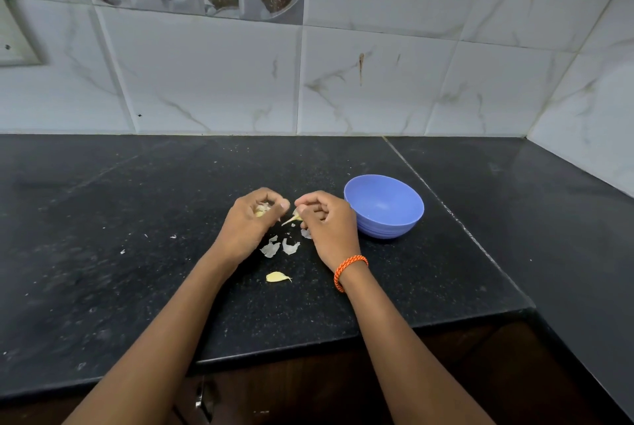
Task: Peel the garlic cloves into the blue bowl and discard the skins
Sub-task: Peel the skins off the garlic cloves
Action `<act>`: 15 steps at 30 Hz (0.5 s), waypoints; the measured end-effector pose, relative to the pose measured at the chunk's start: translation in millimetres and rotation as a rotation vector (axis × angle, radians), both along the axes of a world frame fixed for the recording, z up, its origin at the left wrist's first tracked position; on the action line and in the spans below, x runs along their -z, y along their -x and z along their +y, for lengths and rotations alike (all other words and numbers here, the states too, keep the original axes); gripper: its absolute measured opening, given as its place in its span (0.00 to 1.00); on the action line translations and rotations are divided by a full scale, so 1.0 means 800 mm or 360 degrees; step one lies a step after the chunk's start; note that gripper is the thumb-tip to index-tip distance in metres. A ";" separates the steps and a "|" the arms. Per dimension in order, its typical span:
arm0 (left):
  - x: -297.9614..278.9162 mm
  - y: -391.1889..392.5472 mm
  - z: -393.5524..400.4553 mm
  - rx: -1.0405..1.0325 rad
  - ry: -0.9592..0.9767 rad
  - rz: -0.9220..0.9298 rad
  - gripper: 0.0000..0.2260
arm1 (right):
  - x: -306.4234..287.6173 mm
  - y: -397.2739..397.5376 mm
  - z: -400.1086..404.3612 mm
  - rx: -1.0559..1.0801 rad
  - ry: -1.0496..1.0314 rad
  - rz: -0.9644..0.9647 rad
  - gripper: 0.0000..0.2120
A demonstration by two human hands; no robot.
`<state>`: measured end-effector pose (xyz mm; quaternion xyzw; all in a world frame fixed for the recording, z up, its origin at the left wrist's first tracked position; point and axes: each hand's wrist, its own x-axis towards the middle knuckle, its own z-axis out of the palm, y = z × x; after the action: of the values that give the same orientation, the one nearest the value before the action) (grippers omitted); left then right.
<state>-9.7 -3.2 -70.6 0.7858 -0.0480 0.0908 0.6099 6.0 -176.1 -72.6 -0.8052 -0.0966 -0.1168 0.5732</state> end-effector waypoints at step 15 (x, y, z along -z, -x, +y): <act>0.006 -0.003 -0.003 0.0234 0.0563 -0.0093 0.14 | 0.001 0.002 0.020 -0.0086 -0.0087 -0.0098 0.09</act>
<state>-7.0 -5.5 -75.8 0.6578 -0.1062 0.0758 0.7418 4.2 -160.2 -73.3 -0.7825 -0.1327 -0.1288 0.5946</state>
